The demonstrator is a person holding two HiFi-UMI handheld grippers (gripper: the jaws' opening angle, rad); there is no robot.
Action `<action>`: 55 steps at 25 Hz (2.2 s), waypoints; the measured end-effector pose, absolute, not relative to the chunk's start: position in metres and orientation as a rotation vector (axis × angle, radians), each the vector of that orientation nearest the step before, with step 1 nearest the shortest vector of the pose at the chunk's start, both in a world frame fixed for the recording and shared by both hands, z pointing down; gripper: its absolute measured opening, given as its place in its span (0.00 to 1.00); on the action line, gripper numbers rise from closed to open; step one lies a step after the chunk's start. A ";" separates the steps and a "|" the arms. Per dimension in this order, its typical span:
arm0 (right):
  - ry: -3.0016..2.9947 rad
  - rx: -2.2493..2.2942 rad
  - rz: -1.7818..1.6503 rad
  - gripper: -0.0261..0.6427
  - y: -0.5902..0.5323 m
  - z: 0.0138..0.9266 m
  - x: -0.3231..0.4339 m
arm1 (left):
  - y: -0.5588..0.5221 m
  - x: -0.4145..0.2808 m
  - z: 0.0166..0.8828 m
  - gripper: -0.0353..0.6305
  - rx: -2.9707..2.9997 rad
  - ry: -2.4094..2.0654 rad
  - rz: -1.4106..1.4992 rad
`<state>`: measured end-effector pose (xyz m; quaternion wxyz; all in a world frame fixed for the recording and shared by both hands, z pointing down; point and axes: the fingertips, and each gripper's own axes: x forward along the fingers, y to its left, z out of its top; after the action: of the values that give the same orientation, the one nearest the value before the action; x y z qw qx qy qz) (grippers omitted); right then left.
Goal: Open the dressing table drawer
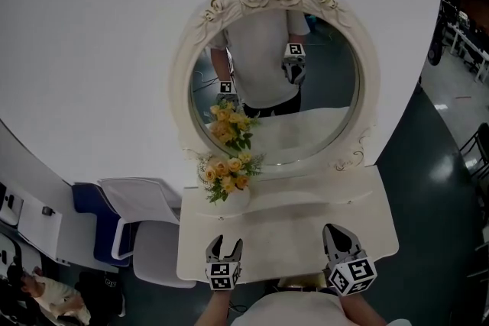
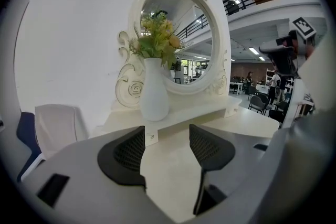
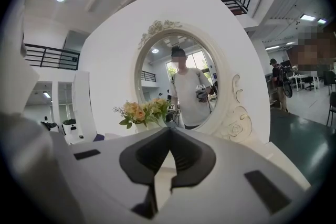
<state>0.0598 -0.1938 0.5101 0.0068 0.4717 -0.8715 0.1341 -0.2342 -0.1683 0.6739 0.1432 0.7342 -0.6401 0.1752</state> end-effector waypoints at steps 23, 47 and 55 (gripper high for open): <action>-2.680 1.505 0.432 0.05 -0.198 0.515 0.056 | -0.201 -0.265 0.735 0.46 2.023 -1.764 0.648; -2.583 1.586 0.425 0.05 -0.206 0.522 0.061 | -0.234 -0.302 0.788 0.46 1.848 -1.711 0.673; -2.553 1.619 0.432 0.05 -0.204 0.525 0.064 | -0.244 -0.315 0.800 0.45 1.784 -1.712 0.645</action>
<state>0.0638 -0.2038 0.5246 0.0438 0.5297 -0.8351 0.1414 -0.3154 -0.2443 0.7999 0.2890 0.6682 -0.6415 0.2418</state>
